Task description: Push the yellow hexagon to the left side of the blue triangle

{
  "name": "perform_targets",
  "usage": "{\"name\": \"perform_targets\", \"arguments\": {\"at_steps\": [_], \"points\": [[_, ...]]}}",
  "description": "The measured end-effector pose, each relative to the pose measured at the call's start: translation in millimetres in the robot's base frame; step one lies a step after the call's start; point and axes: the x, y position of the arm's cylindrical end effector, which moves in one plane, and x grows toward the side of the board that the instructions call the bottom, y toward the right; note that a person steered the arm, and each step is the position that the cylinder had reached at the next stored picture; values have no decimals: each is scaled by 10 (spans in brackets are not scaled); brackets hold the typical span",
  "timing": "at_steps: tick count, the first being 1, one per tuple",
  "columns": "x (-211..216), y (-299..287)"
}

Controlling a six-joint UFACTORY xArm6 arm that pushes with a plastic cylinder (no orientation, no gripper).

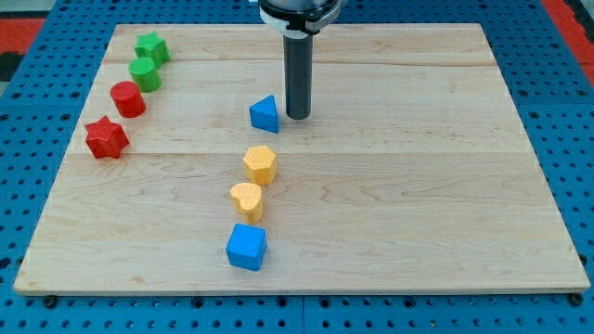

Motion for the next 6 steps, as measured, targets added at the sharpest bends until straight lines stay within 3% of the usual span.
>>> {"name": "perform_targets", "arguments": {"at_steps": [1, 3, 5, 6], "points": [[25, 15], [747, 291], [1128, -526], [988, -640]]}}
